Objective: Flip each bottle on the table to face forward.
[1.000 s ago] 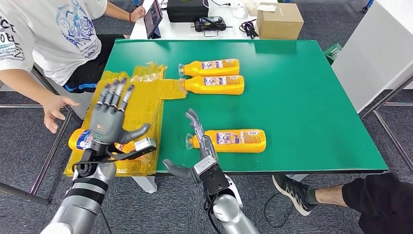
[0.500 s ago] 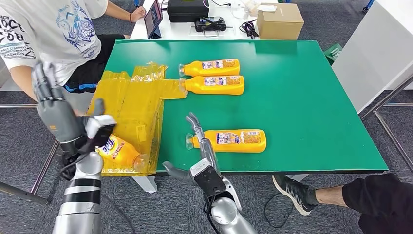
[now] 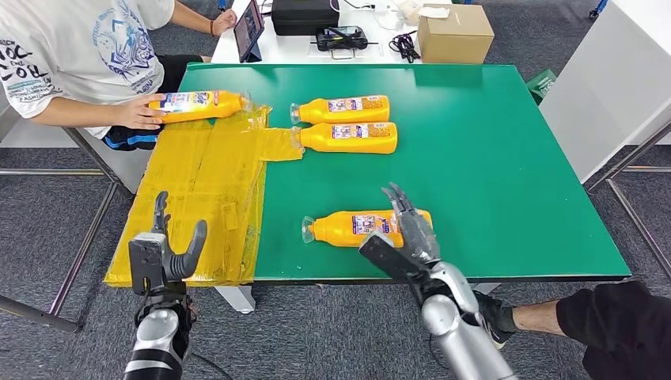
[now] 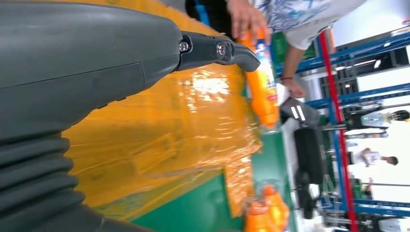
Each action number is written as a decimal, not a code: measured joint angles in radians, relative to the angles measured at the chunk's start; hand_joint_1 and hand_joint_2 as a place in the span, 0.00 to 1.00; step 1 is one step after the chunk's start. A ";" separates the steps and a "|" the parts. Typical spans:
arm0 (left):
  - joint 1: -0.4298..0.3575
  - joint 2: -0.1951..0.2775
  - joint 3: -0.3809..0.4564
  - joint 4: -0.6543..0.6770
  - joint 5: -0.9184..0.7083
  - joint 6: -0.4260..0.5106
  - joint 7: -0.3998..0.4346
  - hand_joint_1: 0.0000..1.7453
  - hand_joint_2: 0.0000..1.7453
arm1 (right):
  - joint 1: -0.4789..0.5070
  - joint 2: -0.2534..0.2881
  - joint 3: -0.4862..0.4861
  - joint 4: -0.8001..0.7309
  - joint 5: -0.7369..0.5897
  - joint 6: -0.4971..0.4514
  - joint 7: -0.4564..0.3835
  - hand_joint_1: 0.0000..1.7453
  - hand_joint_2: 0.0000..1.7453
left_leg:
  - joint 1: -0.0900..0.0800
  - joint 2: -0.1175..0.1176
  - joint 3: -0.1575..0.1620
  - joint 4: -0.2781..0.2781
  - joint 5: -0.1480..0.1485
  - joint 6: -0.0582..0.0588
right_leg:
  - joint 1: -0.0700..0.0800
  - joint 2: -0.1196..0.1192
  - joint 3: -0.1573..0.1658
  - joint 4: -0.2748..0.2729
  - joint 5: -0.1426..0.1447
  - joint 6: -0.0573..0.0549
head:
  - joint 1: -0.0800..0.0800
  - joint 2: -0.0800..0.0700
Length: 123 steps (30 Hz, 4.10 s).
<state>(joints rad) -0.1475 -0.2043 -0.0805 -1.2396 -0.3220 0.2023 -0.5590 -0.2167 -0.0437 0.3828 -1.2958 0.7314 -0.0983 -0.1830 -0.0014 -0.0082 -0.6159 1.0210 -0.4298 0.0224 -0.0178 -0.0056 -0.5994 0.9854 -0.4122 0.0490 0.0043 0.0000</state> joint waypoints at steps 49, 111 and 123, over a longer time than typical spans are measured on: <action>-0.078 0.006 -0.065 0.209 -0.040 -0.023 -0.011 0.00 1.00 | -0.517 -0.145 0.332 0.572 -0.150 0.479 0.056 0.00 1.00 | 0.000 0.000 0.000 0.001 0.001 0.001 | 0.000 0.000 0.000 0.001 0.001 0.001 | 0.000 0.000; -0.107 -0.004 -0.090 0.251 0.003 -0.037 -0.019 0.00 1.00 | -0.677 -0.078 0.830 0.692 -0.114 0.479 0.115 1.00 1.00 | 0.001 0.000 0.002 0.001 0.001 0.001 | 0.000 0.000 0.002 0.001 0.001 0.001 | 0.000 0.000; -0.062 -0.004 -0.080 0.210 -0.018 -0.039 -0.004 0.00 1.00 | -0.583 -0.077 0.720 0.617 -0.066 0.054 0.225 1.00 1.00 | 0.001 0.000 0.002 0.001 0.001 0.001 | 0.000 0.000 0.002 0.001 0.001 0.001 | 0.000 0.000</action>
<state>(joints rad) -0.2096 -0.2083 -0.1609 -1.0300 -0.3399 0.1633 -0.5632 -0.8001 -0.1212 1.1028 -0.6790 0.6649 -0.0441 0.0423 -0.0007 -0.0087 -0.6140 1.0218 -0.4289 0.0229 -0.0173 -0.0060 -0.5971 0.9861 -0.4114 0.0501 0.0043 0.0000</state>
